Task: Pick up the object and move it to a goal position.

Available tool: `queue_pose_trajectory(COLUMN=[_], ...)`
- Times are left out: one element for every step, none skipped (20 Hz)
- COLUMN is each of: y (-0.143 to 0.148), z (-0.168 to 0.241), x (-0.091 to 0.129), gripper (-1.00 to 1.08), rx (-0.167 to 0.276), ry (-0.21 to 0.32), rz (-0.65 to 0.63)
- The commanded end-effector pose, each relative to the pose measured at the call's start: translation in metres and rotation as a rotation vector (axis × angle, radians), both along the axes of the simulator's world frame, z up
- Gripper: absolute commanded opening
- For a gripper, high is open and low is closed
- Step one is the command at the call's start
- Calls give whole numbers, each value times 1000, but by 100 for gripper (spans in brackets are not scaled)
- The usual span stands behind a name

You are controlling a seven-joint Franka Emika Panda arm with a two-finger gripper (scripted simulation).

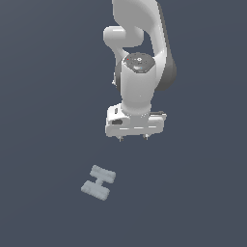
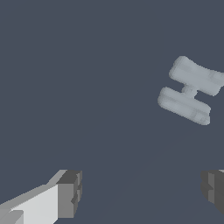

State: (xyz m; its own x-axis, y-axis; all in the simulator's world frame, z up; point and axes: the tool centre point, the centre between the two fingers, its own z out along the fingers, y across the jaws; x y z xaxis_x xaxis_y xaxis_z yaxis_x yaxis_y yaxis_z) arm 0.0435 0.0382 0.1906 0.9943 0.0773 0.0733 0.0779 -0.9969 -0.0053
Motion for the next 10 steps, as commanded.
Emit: queue_pose_trajectory(y=[-6,-9,-12,-15,-19,-23,-27,-31,-35,-40], z=[-4,-6,-8,-10,-13,-15,-18,-21,-24,-28], x=[9,12,17,21,26,30,35,40,45,49], gripper=[100,100,100,100,100,100,100,100,100,100], rx=[2,3,3,4,5,6,7,8,8,9], ry=[4,5,7,9,11,13,15,18,20,22], rz=[-21,-31,-42,-53,-64,-77,-90,-103,-117,-130])
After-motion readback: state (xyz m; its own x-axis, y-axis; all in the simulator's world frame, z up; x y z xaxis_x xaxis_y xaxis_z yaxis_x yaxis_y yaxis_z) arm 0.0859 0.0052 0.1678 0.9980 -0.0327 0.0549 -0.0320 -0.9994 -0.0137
